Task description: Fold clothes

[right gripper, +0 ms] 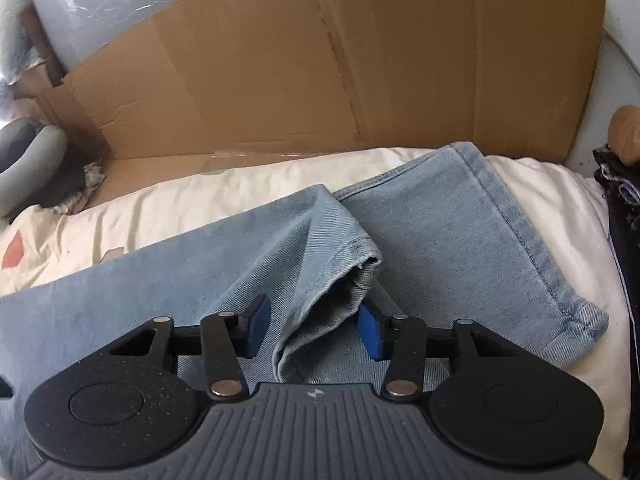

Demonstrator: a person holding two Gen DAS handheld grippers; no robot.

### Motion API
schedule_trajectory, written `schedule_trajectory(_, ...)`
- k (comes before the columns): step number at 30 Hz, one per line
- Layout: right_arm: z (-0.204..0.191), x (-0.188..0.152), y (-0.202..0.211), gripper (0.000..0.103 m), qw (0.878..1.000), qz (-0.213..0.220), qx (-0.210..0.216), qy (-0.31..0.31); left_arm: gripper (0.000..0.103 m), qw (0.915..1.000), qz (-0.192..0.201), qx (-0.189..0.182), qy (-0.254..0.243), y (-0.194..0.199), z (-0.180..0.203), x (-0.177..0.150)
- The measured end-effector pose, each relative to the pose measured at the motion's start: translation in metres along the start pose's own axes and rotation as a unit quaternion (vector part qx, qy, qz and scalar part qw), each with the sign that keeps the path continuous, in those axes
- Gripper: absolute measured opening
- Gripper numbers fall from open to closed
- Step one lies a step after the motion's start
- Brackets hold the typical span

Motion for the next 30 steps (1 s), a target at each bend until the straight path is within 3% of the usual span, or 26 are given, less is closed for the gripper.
schedule_trajectory(5,0.005,0.004,-0.003,0.021,1.000,-0.002,-0.003,0.000,0.071,0.9984,0.005,-0.008,0.056,0.005,-0.011,-0.005)
schedule_trajectory(8,0.011,0.007,-0.002,0.010,1.000,0.003,-0.007,0.007,0.071,0.9979,-0.002,-0.009,0.065,-0.003,-0.012,-0.006)
schedule_trajectory(14,0.025,0.022,-0.003,0.008,0.998,-0.006,-0.016,0.053,0.071,0.9994,-0.015,0.005,0.029,-0.020,-0.006,-0.006)
schedule_trajectory(19,0.038,0.046,-0.007,0.008,0.993,-0.026,-0.017,0.110,0.072,0.9995,-0.006,0.008,0.029,-0.024,-0.004,-0.003)
schedule_trajectory(30,0.081,0.083,-0.036,0.008,0.988,-0.047,-0.038,0.140,0.074,0.9993,-0.004,0.025,0.026,-0.024,-0.009,-0.004)
Point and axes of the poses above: each gripper's, at about its wrist camera, not at the fingertips, and y roughly against the way its jaws point, z to its right, x to its top, the point moved 1 cm from there along -y, roughly the way its jaws point, and after that the axes turned 13 degrees about y, right-handed, at the moved point
